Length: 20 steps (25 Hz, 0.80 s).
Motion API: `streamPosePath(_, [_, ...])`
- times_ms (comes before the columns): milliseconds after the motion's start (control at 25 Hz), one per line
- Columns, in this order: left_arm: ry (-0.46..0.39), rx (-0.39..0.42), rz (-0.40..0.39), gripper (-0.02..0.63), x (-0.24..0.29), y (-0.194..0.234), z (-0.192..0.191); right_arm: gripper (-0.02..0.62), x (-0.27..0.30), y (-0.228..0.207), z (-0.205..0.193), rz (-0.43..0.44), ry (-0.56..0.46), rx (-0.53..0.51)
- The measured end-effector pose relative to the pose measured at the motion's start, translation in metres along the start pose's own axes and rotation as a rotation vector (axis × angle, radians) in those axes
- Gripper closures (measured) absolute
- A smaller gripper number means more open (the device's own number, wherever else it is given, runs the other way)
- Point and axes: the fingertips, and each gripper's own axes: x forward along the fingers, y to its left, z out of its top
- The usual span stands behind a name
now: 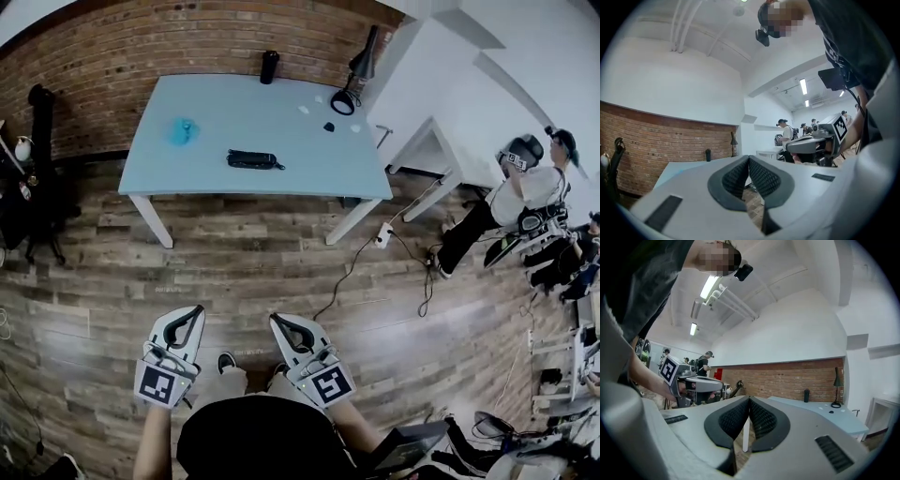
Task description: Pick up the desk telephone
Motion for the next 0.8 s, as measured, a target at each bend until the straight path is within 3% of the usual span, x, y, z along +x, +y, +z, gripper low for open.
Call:
streamPosePath(360, [0.006, -0.06, 0.022, 0.615, 0.005, 0.032, -0.013, 0.577, 0.043, -0.003, -0.005, 0.053, 0.024, -0.015])
streamPosePath(800, [0.109, -0.022, 0.055, 0.615, 0.081, 0.046, -0.014, 0.577, 0.069, -0.082, -0.013, 0.114, -0.038, 0.019])
